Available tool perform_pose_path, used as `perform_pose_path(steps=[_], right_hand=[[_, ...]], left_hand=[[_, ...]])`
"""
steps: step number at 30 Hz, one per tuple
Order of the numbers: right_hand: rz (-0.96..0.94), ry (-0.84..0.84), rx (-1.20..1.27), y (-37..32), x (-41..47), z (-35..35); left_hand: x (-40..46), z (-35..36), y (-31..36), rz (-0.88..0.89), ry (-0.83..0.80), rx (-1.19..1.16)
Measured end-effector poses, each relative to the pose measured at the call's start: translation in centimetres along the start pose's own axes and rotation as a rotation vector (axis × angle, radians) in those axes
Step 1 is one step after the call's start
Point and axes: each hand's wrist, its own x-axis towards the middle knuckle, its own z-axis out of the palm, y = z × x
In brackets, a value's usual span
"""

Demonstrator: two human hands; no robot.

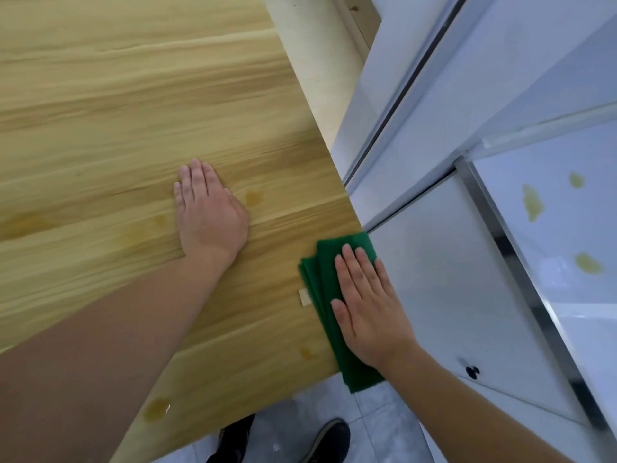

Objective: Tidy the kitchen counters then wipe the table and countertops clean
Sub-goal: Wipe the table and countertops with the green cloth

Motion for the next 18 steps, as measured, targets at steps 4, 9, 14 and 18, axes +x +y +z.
perform_pose_path(steps=[4,9,14,18], right_hand=[[0.010,-0.021,-0.016,-0.5,-1.4,0.5],[-0.020,-0.021,-0.020,-0.2,1.9,-0.2],[0.031,0.004,0.019,-0.9,10.0,-2.1],[0.026,0.021,-0.004,-0.8,14.3,-2.8]], left_hand=[[-0.1,-0.1,0.1,-0.016,-0.001,-0.010],[0.2,0.1,0.0,-0.013,-0.003,0.006],[0.2,0.5,-0.2,0.000,0.022,0.013],[0.4,0.8,-0.4,0.005,0.028,0.029]])
